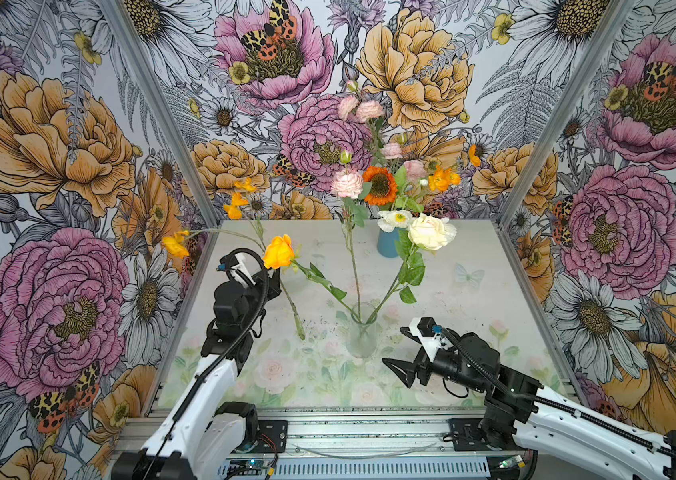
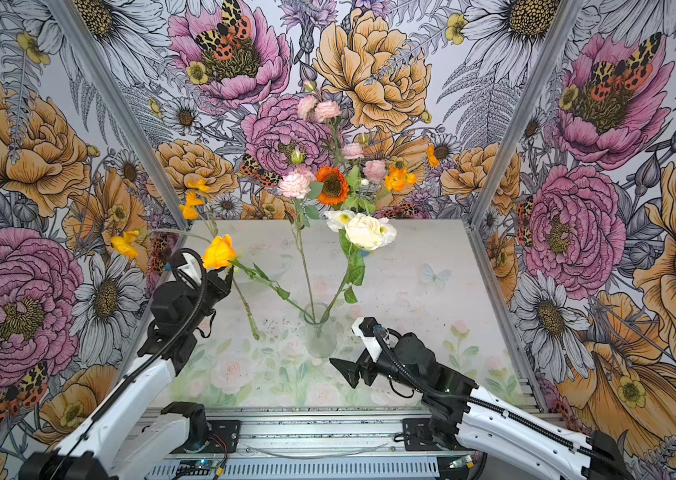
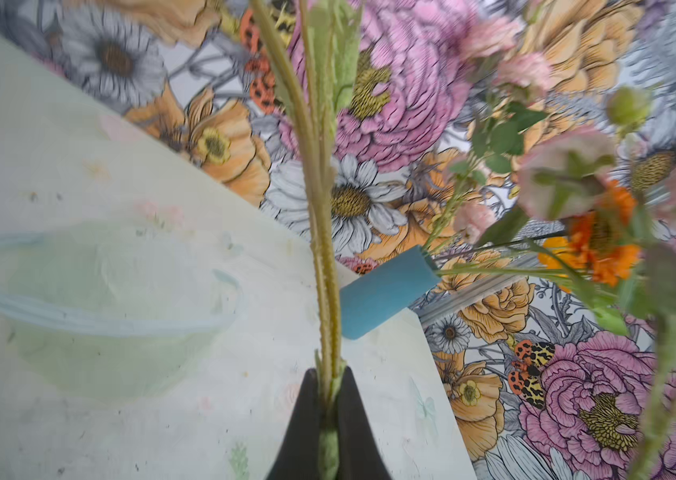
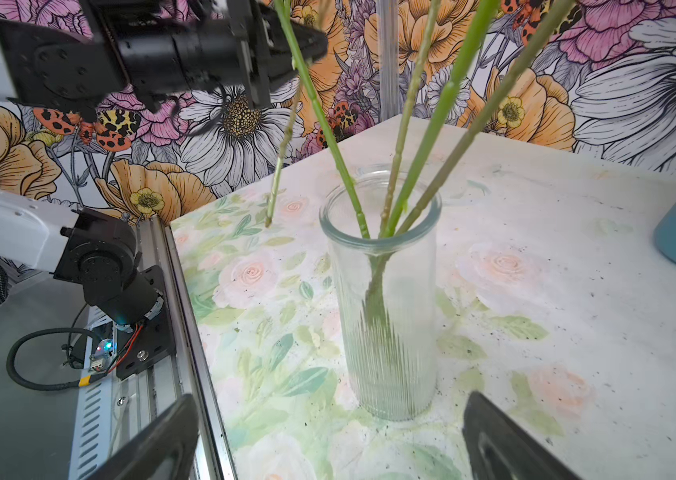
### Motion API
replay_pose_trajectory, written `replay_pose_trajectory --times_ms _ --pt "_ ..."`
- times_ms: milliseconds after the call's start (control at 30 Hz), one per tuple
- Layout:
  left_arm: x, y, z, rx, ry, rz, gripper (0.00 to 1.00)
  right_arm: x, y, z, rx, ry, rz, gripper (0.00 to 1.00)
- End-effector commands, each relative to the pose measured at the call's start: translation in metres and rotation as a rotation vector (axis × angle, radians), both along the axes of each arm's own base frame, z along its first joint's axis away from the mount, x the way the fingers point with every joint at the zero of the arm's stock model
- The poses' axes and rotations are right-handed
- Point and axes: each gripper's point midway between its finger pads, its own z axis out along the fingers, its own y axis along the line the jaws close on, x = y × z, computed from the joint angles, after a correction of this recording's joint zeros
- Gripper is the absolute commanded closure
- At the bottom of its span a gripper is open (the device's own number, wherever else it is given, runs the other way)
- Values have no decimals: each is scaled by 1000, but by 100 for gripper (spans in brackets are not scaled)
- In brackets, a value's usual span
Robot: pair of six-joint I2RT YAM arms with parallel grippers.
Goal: Arrange the flowers into the vase
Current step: 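Lift the orange poppies upright with the left gripper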
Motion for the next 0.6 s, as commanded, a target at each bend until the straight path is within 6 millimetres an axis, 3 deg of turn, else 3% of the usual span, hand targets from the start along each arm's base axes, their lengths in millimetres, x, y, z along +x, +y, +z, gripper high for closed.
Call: replay_pose_trajectory --times_ms 0,100,200,367,467,567 --pt "-37 35 11 204 64 180 100 2 -1 12 20 -20 -10 1" --pt "-67 39 68 218 -99 219 100 4 2 15 15 -23 -6 0" --pt "-93 30 124 210 -323 196 100 3 6 19 21 -15 9 1" --pt "-124 -20 205 97 -632 -57 100 3 5 18 30 -1 4 1" --pt "-130 -63 229 87 -707 -247 100 4 4 19 36 0 -4 1" --pt "-142 -106 236 146 -798 -363 100 3 4 21 43 0 -2 0"
